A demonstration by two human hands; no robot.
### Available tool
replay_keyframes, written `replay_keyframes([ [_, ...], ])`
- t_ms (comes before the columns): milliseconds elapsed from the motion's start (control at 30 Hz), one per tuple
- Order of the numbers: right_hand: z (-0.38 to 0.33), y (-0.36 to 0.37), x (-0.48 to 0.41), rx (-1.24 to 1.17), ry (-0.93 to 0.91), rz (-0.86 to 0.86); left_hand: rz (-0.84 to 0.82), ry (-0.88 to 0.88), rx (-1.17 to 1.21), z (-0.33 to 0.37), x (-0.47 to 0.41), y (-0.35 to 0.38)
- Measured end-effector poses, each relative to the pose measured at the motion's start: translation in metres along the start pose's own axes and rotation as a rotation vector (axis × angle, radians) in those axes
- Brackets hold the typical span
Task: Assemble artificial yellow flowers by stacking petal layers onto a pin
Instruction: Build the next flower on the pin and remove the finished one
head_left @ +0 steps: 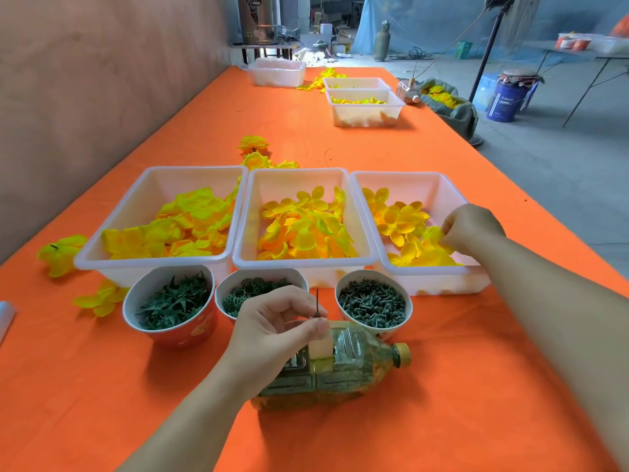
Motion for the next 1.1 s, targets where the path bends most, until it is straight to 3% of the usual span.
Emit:
replay_keyframes([
  [400, -0.034, -0.043, 0.01, -0.152, -0.156, 0.151, 0.05, 0.03, -0.022, 0.003, 0.015, 0.002],
  [600, -0.053, -0.047, 0.039, -0.612, -0.067, -0.014, 0.048, -0.006, -0.006, 0.005, 0.016, 0.002],
  [700, -0.082, -0.052, 0.066, -0.741, -0.113, -0.1, 0.063, -0.09, 0.034, 0.002, 0.016, 0.0],
  [867, -0.128, -0.055, 0.117, -0.942, -0.195, -0.25, 0.052, -0.063, 0.015, 0.003, 0.014, -0.001],
  [1100, -0.165, -0.076, 0.17, -0.875, -0.548, -0.023, 0.218, -0.151, 0.076, 0.012, 0.003, -0.018],
])
Point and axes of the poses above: each hand's wrist, its own x-axis away from the middle knuckle, its own y-axis out of the palm, z = x × y, the point moved 10 cm from there along -x, towards the middle knuckle, and after that the axes turned 11 degrees about z, right-handed, at the moved point
